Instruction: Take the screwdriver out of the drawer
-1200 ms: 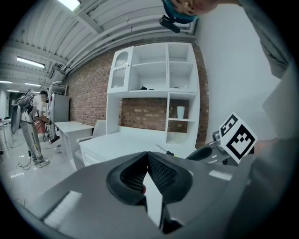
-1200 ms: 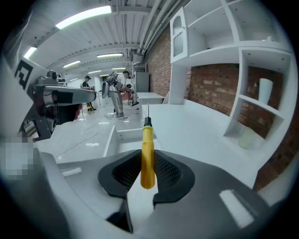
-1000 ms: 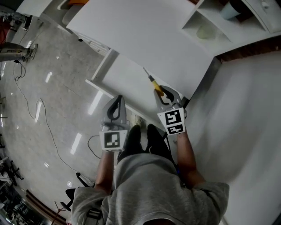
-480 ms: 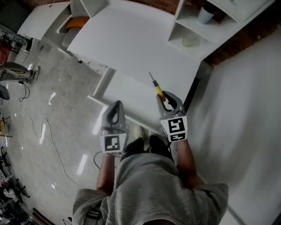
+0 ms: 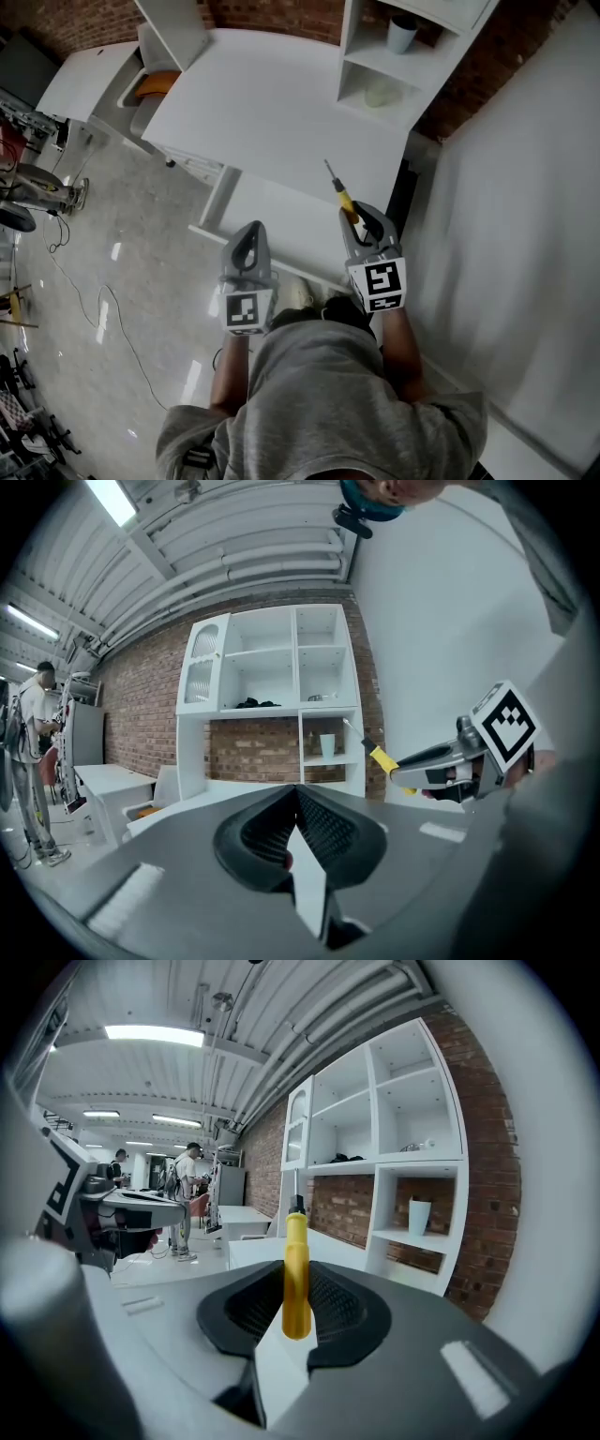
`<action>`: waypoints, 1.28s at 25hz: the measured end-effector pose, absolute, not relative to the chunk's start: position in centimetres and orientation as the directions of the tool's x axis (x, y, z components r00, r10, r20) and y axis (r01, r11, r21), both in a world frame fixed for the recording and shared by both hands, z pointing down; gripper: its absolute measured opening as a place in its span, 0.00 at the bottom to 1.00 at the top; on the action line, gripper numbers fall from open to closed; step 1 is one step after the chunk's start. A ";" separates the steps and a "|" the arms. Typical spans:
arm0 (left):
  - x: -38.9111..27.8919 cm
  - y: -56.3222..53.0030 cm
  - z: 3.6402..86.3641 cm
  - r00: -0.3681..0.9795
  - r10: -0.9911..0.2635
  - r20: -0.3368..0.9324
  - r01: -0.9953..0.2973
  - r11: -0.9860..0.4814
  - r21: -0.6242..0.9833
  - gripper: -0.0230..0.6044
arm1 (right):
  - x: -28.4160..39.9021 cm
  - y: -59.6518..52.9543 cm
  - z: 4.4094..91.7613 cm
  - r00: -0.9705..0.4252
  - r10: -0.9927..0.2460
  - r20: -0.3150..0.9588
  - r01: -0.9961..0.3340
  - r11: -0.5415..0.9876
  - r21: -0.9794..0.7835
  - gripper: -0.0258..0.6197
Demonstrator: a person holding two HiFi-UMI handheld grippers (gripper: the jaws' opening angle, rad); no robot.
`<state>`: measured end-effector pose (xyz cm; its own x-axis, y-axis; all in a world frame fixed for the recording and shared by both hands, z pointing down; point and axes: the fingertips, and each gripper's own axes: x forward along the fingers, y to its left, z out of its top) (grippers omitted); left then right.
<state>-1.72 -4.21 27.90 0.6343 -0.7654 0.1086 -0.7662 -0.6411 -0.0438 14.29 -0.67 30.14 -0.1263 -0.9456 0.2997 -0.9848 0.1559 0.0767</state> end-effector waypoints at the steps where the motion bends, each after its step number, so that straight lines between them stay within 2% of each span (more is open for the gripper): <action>1: -1.4 -4.0 27.7 0.640 -0.762 0.103 -0.762 -0.646 -0.046 0.06 | 14.6 -0.2 29.9 -0.117 -0.949 0.294 -0.986 0.147 0.080 0.17; 12: 0.2 -2.1 25.9 0.680 -0.731 0.050 -0.728 -0.682 -0.075 0.06 | 15.3 3.3 28.1 -0.070 -0.969 0.236 -0.991 0.096 0.098 0.17; 32: 0.5 -1.8 25.8 0.697 -0.714 0.060 -0.710 -0.700 -0.079 0.06 | 15.6 3.7 27.6 -0.045 -0.974 0.224 -0.993 0.067 0.093 0.17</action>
<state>0.47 -1.81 25.82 0.6970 -0.7145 0.0604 -0.7102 -0.6996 -0.0787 15.57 3.67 27.63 -0.0445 -0.9735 0.2242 -0.9934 0.0668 0.0928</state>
